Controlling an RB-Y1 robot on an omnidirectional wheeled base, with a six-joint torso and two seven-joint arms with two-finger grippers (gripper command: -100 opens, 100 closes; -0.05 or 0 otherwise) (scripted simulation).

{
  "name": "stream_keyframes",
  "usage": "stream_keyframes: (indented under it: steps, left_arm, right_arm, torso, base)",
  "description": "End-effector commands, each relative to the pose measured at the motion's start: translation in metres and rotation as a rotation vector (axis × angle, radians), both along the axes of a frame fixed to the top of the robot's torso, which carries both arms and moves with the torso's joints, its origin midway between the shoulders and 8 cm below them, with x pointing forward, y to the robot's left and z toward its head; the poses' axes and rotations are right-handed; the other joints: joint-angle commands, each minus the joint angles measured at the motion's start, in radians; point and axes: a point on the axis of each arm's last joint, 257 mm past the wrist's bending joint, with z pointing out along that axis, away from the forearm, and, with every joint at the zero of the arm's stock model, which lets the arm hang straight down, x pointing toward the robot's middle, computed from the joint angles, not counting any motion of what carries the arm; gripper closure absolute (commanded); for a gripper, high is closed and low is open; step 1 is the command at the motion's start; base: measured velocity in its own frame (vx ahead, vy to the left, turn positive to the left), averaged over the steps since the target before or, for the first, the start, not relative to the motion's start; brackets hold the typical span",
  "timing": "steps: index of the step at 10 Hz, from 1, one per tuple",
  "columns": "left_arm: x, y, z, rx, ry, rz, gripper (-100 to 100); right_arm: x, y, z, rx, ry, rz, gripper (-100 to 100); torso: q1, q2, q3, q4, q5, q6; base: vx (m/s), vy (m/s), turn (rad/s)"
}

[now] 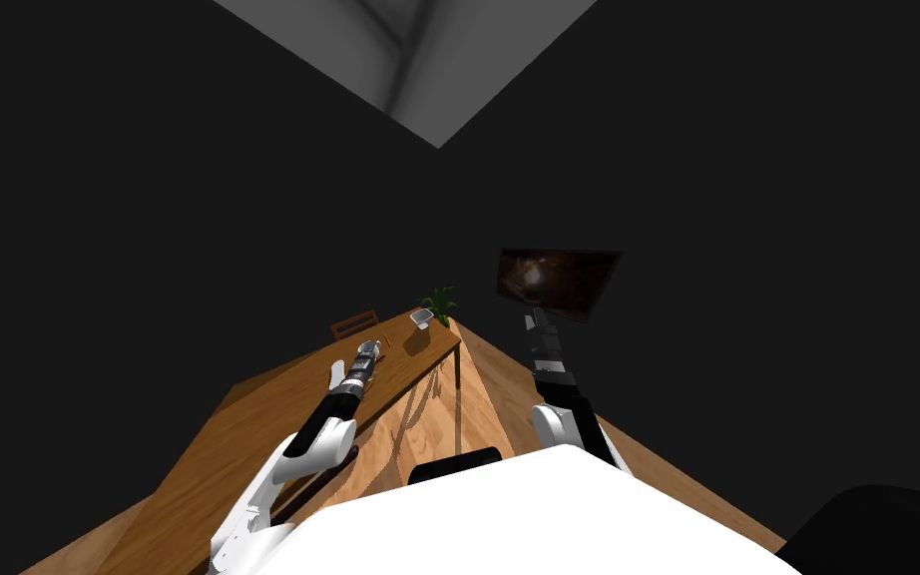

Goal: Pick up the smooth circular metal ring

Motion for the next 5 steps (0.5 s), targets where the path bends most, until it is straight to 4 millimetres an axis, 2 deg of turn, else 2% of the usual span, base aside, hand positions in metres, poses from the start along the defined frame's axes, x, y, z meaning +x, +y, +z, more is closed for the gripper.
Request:
stream_keyframes:
  steps: [1,3,4,5]
  left_arm:
    - [0.0,0.001,-0.016,-0.007,0.045,0.003,-100]
    - [0.002,0.005,-0.054,-0.022,0.151,0.004,-100]
    - [0.001,0.006,-0.058,-0.023,0.159,0.006,-100]
    - [0.0,0.009,-0.078,-0.029,0.215,0.008,-100]
  right_arm:
    - [0.0,0.0,0.0,0.0,0.0,0.0,0]
    - [0.0,0.0,0.0,0.0,0.0,0.0,0]
    - [0.0,0.0,0.0,0.0,0.0,0.0,0]
    - [0.0,0.0,0.0,0.0,0.0,0.0,0]
  torso:
    - [0.0,0.0,0.0,0.0,0.0,0.0]
    - [0.0,-0.002,-0.001,0.0,0.0,0.0]
    - [0.002,-0.002,-0.001,0.0,0.0,0.0]
    - [0.001,-0.003,-0.002,-0.001,0.0,-0.001]
  base:
    - [-0.037,0.051,-0.102]
    - [-0.031,0.069,-0.188]
    - [-0.015,0.068,-0.117]
    - [-0.011,0.057,-0.184]
